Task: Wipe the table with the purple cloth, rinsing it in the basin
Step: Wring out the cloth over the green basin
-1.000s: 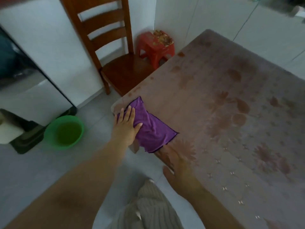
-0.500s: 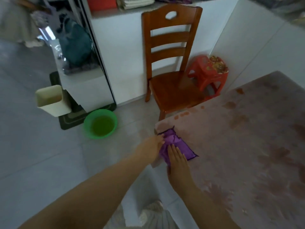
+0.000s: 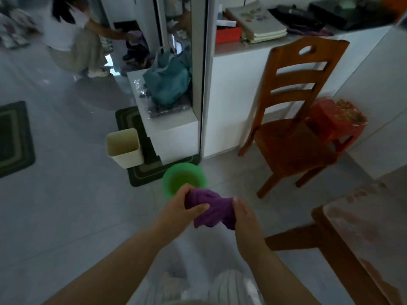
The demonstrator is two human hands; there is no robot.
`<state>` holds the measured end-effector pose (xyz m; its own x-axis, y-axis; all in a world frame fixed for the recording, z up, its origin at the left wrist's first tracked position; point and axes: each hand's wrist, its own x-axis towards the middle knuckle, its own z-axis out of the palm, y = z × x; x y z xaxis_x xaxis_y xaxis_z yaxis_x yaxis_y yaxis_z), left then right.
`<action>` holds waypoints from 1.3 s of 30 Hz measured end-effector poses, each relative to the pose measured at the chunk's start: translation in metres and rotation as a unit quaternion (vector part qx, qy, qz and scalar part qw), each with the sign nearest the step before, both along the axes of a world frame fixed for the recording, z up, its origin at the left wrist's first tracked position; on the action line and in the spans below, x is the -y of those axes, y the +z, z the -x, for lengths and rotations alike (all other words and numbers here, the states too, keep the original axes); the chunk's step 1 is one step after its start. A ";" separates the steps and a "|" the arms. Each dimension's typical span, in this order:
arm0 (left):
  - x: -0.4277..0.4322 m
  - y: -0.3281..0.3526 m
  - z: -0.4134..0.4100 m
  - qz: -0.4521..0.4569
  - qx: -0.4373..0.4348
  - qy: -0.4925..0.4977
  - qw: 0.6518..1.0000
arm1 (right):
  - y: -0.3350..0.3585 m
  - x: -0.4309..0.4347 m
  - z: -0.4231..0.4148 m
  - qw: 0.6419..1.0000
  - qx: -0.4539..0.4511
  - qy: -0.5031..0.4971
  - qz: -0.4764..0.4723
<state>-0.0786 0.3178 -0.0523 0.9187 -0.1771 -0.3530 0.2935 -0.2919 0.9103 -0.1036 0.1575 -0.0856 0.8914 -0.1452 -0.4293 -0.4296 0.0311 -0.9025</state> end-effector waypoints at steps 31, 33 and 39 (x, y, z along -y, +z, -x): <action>-0.198 0.060 -0.427 -0.063 0.185 -0.241 0.951 | 0.083 -0.174 -0.361 0.967 0.035 0.189 0.169; -0.196 0.061 -0.459 -0.072 0.189 -0.300 0.932 | 0.086 -0.177 -0.376 0.969 0.049 0.149 0.190; -0.204 0.092 -0.576 -0.147 0.311 -0.473 0.811 | 0.121 -0.184 -0.437 0.964 0.082 0.004 0.255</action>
<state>0.4976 0.5215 0.0396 0.4370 -0.8990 -0.0284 -0.6780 -0.3499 0.6464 0.3336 0.3416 0.0355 0.9429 -0.2932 -0.1582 -0.2792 -0.4360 -0.8555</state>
